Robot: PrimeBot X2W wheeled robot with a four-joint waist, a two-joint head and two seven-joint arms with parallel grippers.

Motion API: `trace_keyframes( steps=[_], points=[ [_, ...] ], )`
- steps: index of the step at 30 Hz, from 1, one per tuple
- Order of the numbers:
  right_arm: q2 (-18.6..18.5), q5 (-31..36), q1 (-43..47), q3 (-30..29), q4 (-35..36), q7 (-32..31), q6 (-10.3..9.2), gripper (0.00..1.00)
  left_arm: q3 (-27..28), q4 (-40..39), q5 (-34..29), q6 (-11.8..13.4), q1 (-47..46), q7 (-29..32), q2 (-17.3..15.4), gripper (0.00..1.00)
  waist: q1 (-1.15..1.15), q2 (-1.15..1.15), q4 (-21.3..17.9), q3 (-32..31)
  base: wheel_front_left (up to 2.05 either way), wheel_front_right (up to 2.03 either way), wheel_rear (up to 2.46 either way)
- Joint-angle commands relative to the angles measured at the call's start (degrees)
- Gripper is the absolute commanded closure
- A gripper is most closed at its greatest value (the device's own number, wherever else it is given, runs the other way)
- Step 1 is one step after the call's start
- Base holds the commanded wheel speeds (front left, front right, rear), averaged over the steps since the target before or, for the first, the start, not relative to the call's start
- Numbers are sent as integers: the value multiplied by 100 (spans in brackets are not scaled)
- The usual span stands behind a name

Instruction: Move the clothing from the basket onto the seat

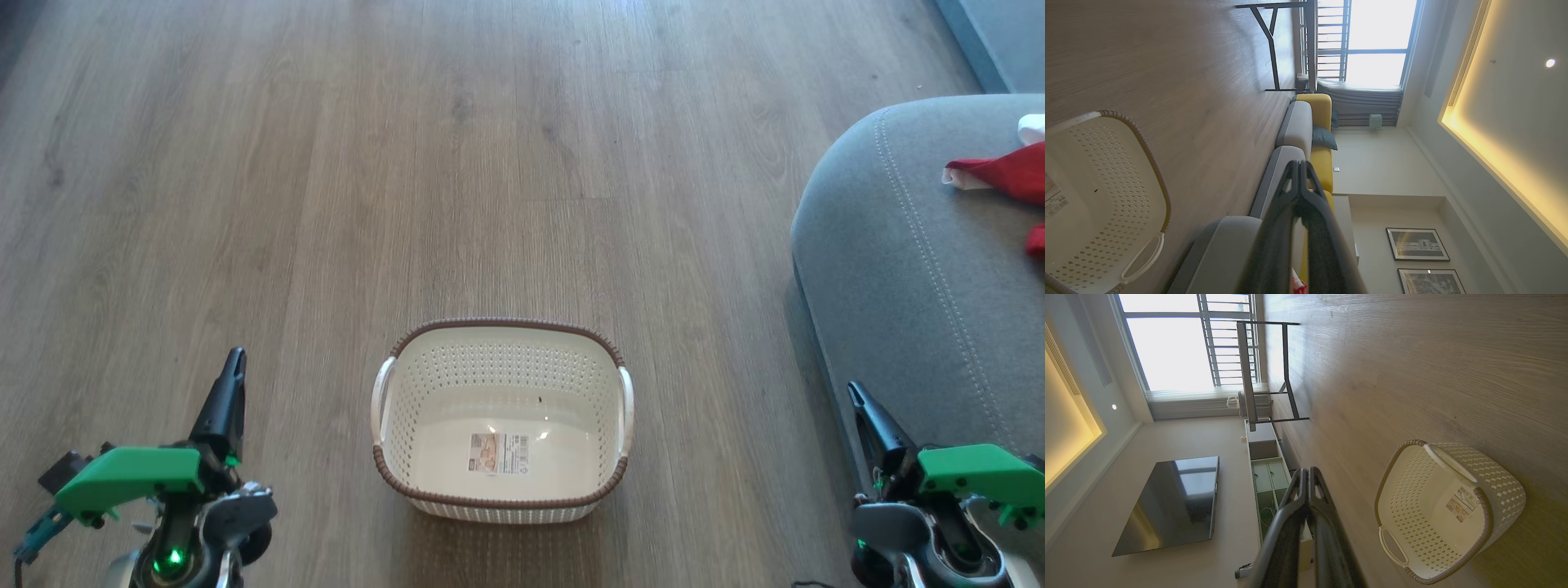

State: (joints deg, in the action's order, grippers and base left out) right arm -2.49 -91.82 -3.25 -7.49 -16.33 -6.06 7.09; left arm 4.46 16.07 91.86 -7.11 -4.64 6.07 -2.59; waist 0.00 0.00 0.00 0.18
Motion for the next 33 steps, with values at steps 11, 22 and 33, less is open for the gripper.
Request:
trace_keyframes(
  steps=[11,22,33],
  points=[
    [-39,-35,-293,97,231,-43,40,100,207,-201,30,-37,-155,42,-29,100,0,0,0,0,0,0,0],
    [-39,-35,-293,97,231,-43,40,100,207,-202,30,-37,-155,42,-29,100,0,0,0,0,0,0,0],
    [-39,-35,-293,97,231,-43,40,100,206,-202,30,-37,-155,42,-29,100,0,0,0,0,0,0,0]
  ],
)
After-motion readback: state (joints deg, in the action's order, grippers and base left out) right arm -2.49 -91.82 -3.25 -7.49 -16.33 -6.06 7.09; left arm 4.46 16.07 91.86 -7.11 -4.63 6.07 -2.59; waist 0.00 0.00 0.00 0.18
